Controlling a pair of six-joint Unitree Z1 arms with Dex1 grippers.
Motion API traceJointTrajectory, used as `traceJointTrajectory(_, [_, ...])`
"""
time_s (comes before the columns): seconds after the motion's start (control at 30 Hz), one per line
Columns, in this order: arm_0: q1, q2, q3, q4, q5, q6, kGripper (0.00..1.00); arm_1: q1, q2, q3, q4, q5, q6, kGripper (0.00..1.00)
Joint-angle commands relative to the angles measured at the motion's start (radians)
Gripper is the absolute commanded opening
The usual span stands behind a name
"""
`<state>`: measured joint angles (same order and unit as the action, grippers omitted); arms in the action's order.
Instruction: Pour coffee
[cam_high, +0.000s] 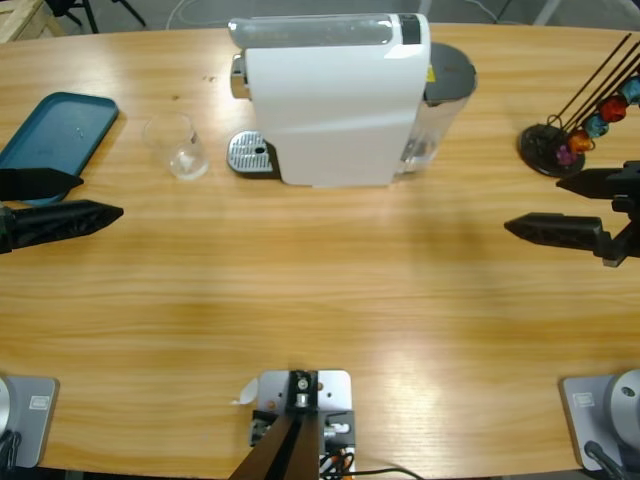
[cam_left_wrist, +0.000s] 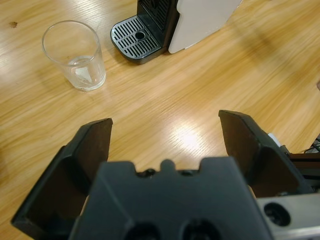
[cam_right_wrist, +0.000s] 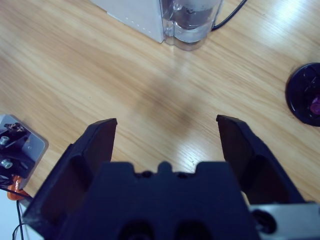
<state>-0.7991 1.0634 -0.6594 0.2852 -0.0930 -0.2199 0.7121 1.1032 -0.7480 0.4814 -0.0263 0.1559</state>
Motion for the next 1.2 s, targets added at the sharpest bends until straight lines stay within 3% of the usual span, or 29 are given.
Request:
traceJointTrajectory(0.03, [0.009,-0.003,0.039,-0.009,-0.019,0.008,0.954,-0.008,-0.013,0.048,-0.027,-0.008,0.008,0.858])
traceJointTrajectory(0.5, [0.01,0.008,0.0,0.004,-0.048,0.012,0.945,-0.008,-0.001,0.048,-0.029,-0.009,0.008,0.899])
traceJointTrajectory(0.67, [0.165,0.057,-0.199,0.035,-0.26,-0.028,0.885,-0.008,0.023,0.042,-0.029,-0.009,0.005,0.899])
traceJointTrajectory(0.77, [0.299,0.156,-0.293,0.014,-0.462,-0.107,0.89,-0.008,0.025,0.041,-0.029,-0.01,0.004,0.899])
traceJointTrajectory(0.87, [0.383,0.219,-0.304,-0.104,-0.565,-0.245,0.908,-0.008,0.024,0.042,-0.029,-0.013,0.004,0.897])
traceJointTrajectory(1.2, [0.408,0.383,-0.299,-0.391,-0.616,-0.636,0.899,-0.008,0.024,0.042,-0.029,-0.018,0.004,0.895])
